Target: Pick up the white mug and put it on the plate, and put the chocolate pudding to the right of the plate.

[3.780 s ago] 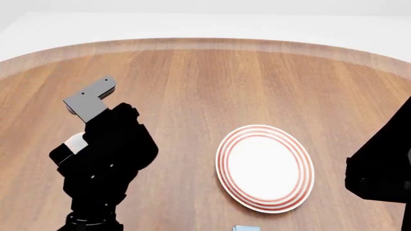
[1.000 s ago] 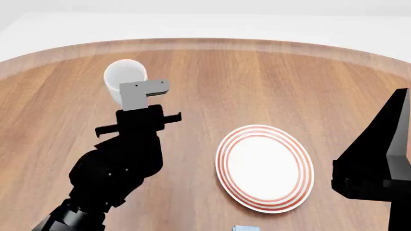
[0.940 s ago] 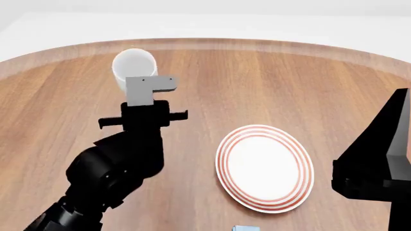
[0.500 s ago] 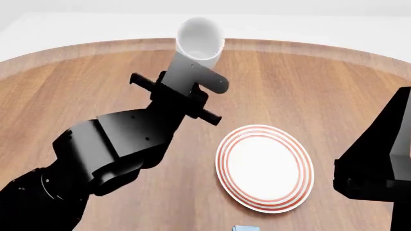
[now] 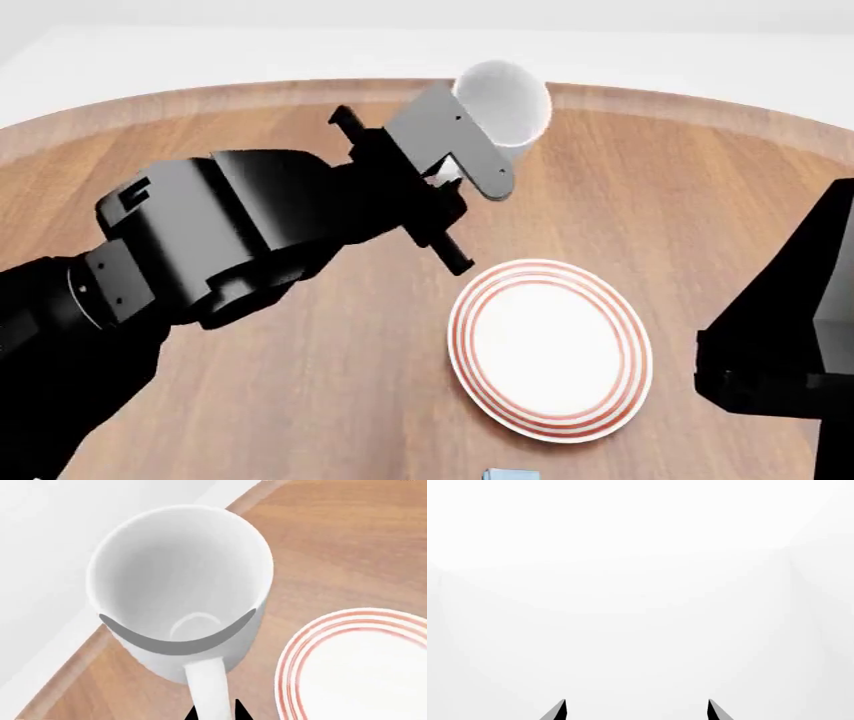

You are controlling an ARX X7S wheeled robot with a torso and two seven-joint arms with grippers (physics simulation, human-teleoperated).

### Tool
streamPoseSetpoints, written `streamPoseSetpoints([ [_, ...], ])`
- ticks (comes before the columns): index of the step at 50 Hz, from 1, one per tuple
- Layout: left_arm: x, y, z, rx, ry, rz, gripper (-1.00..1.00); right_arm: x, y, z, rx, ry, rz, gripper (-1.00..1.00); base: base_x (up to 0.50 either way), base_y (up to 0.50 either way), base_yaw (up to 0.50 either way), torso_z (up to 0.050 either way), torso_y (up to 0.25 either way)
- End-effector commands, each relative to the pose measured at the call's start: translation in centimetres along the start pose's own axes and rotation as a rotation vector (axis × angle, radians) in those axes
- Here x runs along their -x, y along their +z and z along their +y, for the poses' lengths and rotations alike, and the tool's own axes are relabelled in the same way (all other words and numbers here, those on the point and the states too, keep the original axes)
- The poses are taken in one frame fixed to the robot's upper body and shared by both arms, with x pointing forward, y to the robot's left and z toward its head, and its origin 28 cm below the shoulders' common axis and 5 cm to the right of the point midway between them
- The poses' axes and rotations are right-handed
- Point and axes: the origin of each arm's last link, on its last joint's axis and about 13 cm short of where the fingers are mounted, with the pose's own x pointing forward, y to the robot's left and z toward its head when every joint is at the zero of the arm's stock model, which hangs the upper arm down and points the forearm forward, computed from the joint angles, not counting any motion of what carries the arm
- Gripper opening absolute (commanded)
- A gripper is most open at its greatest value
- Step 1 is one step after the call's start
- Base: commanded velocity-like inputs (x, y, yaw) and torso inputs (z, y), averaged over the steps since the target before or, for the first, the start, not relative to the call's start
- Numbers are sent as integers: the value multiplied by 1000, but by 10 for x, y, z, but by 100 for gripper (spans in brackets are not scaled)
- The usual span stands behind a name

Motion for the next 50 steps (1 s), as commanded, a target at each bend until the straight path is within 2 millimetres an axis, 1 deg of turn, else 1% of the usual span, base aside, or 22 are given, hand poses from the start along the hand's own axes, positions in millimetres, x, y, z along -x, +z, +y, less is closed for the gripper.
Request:
streamPoseSetpoints([
  [1, -7, 17, 1, 86, -244, -9, -100, -1, 2, -2, 22, 2, -17, 100, 0, 0, 0, 0, 0],
  [4, -12, 13, -6, 163, -307, -21, -100, -1, 2, -2, 22, 2, -18, 100, 0, 0, 0, 0, 0],
  [9, -24, 2, -21, 190, -359, -3, -100, -2, 4, -1, 21, 3, -24, 100, 0, 0, 0, 0, 0],
  [14, -30, -2, -27, 212, -381, 0, -100, -2, 4, -2, 21, 2, -23, 100, 0, 0, 0, 0, 0],
  [15, -33, -4, -31, 232, -398, -1, -100, -2, 4, -2, 22, 2, -25, 100, 0, 0, 0, 0, 0],
  [21, -37, -6, -38, 288, -432, -13, -100, -2, 4, -2, 20, 1, -26, 100, 0, 0, 0, 0, 0],
  [26, -48, -17, -49, 356, -458, -11, -100, -2, 5, -2, 19, 2, -25, 100, 0, 0, 0, 0, 0],
  [28, -54, -21, -52, 380, -464, -2, -100, -2, 5, -2, 19, 2, -28, 100, 0, 0, 0, 0, 0],
  [32, -58, -25, -55, 396, -460, 23, -100, -1, 4, -2, 19, 3, -25, 100, 0, 0, 0, 0, 0],
  [41, -66, -29, -58, 512, -467, 30, -100, -1, 5, -2, 19, 2, -26, 100, 0, 0, 0, 0, 0],
  [44, -70, -33, -63, 505, -466, 44, -100, -1, 6, -2, 18, 3, -28, 100, 0, 0, 0, 0, 0],
  [50, -75, -36, -66, 525, -467, 57, -100, -1, 5, -2, 16, 1, -25, 100, 0, 0, 0, 0, 0],
])
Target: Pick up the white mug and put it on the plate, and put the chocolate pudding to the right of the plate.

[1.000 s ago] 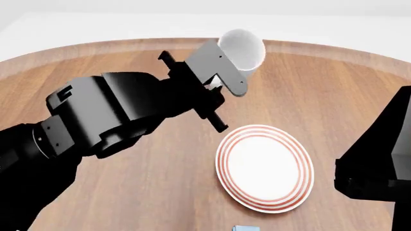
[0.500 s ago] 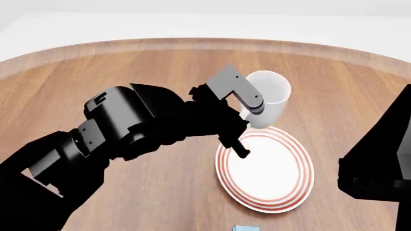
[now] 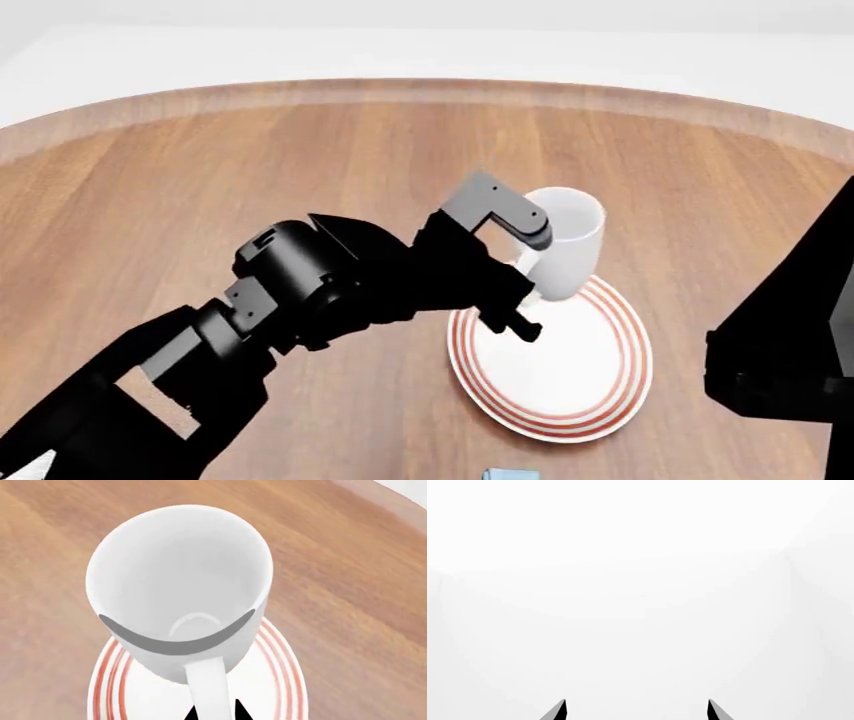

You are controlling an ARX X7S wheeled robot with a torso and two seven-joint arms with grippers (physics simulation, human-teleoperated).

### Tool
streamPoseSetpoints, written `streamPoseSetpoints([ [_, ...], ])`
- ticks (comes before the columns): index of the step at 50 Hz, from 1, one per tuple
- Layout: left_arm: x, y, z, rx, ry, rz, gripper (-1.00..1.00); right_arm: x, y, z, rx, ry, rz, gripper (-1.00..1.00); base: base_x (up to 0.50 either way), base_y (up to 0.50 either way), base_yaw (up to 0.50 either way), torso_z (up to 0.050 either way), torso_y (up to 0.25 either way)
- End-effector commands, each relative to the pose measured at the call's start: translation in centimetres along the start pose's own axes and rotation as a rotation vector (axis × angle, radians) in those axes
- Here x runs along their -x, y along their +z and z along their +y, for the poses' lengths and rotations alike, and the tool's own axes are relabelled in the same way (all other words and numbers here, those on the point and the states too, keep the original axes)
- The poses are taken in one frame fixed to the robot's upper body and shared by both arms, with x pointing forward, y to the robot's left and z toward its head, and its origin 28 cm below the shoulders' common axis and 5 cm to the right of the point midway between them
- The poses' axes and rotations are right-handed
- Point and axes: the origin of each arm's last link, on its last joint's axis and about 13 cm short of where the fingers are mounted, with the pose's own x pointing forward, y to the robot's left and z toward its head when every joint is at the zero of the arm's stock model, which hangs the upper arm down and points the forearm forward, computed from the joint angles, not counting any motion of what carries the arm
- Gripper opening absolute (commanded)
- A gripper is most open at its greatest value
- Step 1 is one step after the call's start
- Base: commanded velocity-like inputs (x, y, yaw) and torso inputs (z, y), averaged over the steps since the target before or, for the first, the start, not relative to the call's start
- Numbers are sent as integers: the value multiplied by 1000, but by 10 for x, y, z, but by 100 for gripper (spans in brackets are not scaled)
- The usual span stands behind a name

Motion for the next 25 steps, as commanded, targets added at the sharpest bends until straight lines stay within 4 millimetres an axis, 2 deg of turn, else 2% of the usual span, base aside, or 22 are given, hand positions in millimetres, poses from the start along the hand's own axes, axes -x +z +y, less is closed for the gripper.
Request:
streamPoseSetpoints([
  [1, -16, -1, -3, 76, -48, -40, -100, 0, 1, -1, 21, 4, -16, 100, 0, 0, 0, 0, 0],
  [11, -27, -7, -12, 69, -71, -12, -100, 2, -1, -2, 19, 1, -8, 100, 0, 0, 0, 0, 0],
  [25, -43, -25, -9, 70, -37, 67, -100, 1, -1, -3, 19, -1, -7, 100, 0, 0, 0, 0, 0],
])
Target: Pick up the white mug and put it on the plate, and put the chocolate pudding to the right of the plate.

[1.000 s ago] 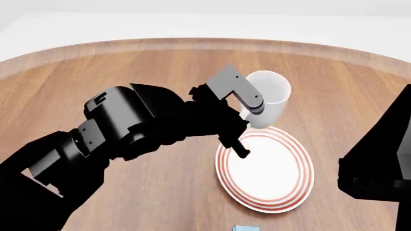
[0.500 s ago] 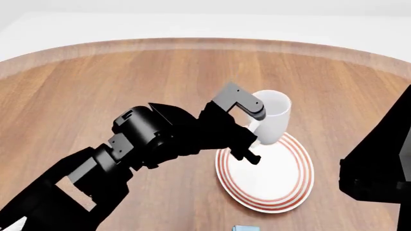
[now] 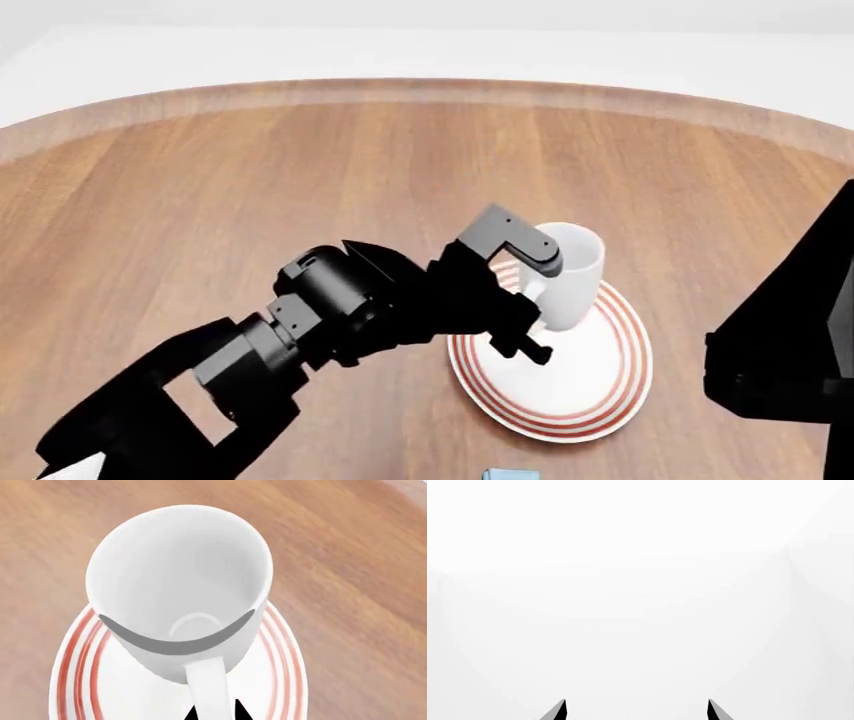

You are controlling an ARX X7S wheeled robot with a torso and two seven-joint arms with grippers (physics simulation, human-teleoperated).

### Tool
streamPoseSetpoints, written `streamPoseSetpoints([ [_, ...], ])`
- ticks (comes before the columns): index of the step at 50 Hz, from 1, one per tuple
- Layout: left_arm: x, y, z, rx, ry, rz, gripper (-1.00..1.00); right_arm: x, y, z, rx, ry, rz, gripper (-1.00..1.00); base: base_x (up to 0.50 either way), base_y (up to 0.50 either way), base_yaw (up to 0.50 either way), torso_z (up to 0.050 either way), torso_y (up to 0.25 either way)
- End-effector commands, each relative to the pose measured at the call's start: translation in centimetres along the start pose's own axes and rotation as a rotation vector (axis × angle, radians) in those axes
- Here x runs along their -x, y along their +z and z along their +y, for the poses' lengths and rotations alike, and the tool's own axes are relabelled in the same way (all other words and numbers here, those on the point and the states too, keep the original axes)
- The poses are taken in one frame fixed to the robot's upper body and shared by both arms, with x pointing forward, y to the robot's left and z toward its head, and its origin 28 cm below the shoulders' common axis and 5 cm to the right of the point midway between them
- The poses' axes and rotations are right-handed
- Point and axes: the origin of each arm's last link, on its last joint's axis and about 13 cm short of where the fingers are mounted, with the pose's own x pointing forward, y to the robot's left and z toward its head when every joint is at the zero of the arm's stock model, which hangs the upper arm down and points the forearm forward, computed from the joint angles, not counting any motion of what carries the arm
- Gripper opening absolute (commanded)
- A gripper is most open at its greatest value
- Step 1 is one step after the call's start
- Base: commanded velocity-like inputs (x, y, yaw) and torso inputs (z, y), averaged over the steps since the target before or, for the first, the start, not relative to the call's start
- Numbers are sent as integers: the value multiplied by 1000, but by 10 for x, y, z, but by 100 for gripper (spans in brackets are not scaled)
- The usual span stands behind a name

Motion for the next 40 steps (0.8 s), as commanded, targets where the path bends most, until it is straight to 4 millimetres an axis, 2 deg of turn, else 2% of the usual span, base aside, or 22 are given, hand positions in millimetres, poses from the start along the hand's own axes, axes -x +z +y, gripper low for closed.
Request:
streamPoseSetpoints([
  [1, -15, -4, -4, 17, -26, -5, -100, 0, 0, -2, 23, 1, -14, 100, 0, 0, 0, 0, 0],
  [9, -17, -9, 2, 36, 2, 10, -100, 0, 0, -2, 18, 2, -14, 100, 0, 0, 0, 0, 0],
  [29, -19, -14, 0, 44, -3, 13, -100, 1, 0, -2, 14, 4, -11, 100, 0, 0, 0, 0, 0],
  [40, -22, -25, 2, 58, 22, 47, -100, 1, -1, -2, 14, 2, -11, 100, 0, 0, 0, 0, 1],
])
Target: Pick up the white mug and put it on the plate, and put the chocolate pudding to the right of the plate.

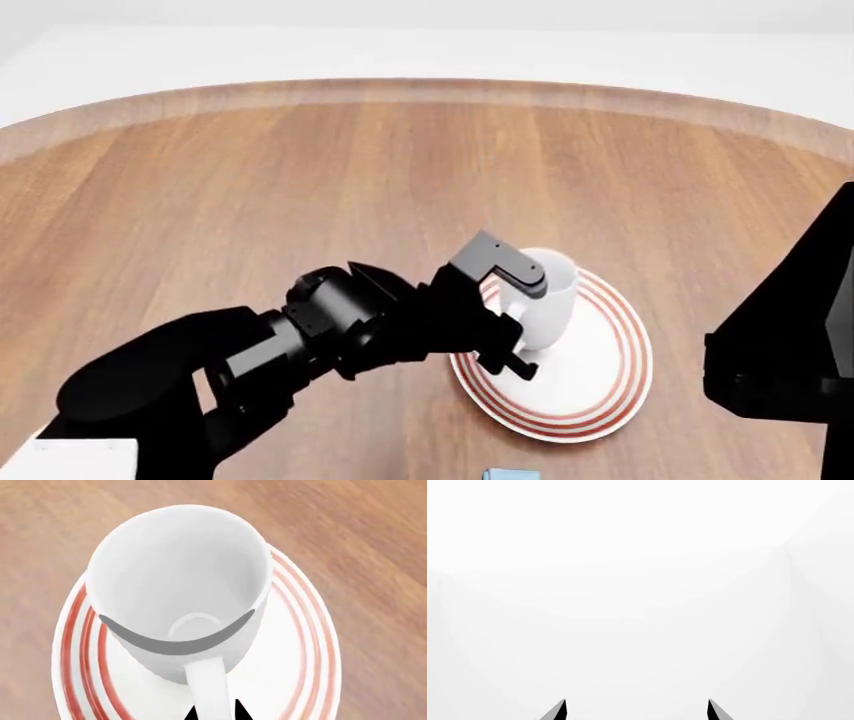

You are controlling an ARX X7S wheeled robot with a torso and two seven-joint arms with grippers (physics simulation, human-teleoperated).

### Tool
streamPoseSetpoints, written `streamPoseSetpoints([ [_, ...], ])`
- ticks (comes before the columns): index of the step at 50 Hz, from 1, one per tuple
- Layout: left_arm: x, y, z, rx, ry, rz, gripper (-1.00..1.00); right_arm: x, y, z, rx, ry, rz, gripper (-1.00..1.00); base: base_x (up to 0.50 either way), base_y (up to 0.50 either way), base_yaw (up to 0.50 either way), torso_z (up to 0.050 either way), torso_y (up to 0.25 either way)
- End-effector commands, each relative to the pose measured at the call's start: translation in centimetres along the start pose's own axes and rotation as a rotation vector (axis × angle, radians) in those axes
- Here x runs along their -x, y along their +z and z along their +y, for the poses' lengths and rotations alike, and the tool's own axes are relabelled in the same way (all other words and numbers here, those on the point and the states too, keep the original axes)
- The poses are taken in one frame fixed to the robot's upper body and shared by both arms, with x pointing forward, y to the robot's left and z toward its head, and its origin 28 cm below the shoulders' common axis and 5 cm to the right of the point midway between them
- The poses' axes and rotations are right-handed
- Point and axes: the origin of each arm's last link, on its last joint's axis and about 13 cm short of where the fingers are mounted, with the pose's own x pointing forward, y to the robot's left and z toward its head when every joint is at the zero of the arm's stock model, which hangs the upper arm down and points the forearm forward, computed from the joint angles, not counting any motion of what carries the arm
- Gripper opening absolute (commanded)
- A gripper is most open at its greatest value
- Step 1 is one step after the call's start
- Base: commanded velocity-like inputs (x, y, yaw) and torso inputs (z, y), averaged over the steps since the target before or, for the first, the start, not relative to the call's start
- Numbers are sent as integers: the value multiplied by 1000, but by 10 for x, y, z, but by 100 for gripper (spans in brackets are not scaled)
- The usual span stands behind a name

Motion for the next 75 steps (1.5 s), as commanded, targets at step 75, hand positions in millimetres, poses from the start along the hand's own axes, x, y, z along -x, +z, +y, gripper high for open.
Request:
streamPoseSetpoints([
  [75, 89, 10, -69, -240, 88, -161, 100, 2, 1, 4, 17, 27, -8, 100, 0, 0, 0, 0, 0],
])
